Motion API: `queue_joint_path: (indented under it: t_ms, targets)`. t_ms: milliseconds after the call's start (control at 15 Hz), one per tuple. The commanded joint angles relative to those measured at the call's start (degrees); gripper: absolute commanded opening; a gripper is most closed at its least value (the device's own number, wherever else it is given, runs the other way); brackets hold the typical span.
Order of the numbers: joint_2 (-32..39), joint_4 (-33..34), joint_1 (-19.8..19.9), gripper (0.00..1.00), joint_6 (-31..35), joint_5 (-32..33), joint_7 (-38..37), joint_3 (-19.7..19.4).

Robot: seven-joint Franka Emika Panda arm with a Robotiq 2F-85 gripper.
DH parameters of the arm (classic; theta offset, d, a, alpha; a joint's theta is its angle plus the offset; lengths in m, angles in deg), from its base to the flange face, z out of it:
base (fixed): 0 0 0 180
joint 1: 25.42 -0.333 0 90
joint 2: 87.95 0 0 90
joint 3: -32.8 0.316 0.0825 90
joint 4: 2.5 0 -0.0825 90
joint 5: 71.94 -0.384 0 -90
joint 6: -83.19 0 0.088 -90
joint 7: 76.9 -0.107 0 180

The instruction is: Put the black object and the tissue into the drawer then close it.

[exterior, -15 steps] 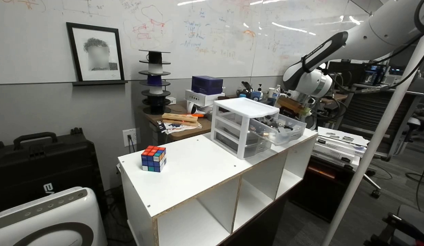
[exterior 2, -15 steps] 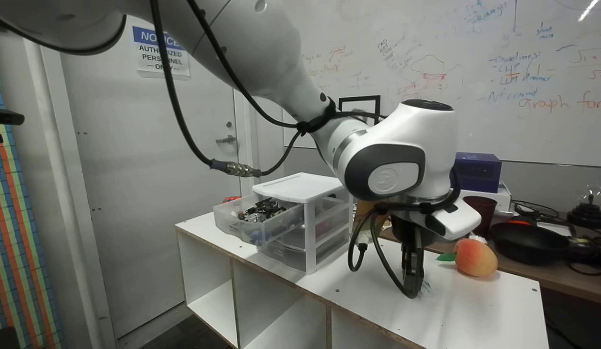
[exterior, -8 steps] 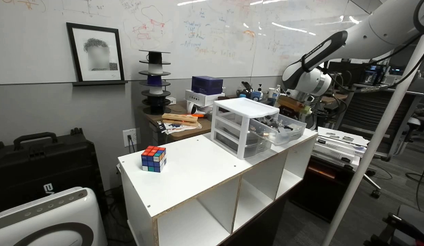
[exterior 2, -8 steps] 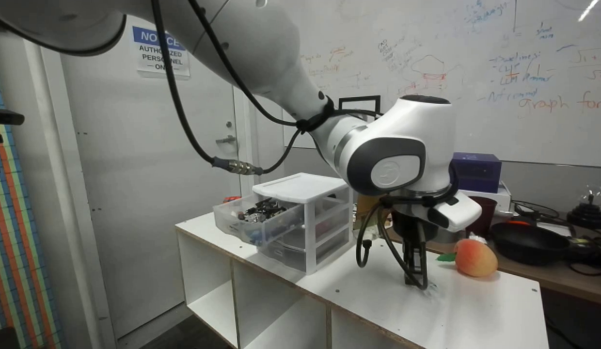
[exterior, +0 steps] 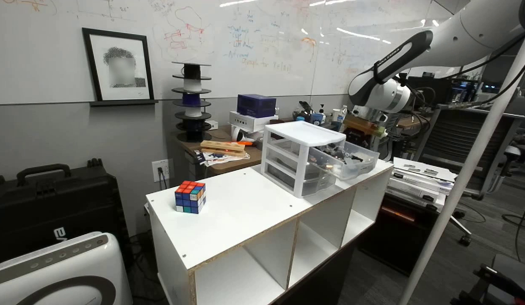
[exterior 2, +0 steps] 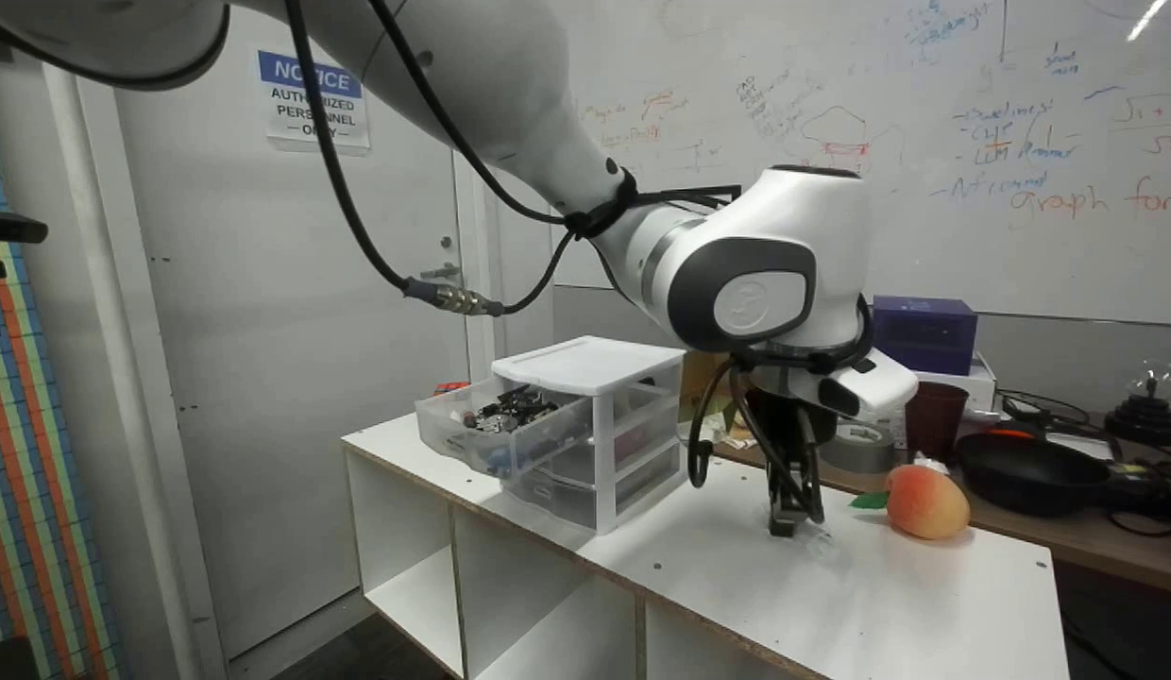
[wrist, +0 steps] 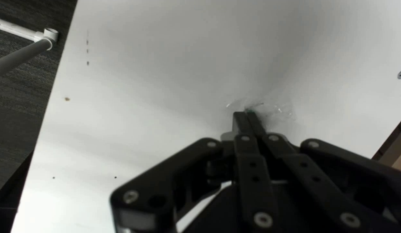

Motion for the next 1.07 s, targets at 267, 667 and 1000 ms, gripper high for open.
queue_joint_path:
  t_ms: [267,667,1000]
  targets:
    - [-18.08,-16.78,-10.32,0.0,0.9,9.49,-6.05,-6.8]
    - [-34.64,-31.94,-18.2,0.0,2.67,26.68,-18.29,-8.78]
    - [-49.86,-42.6,-17.82,0.0,2.86,42.84,-29.57,-3.84]
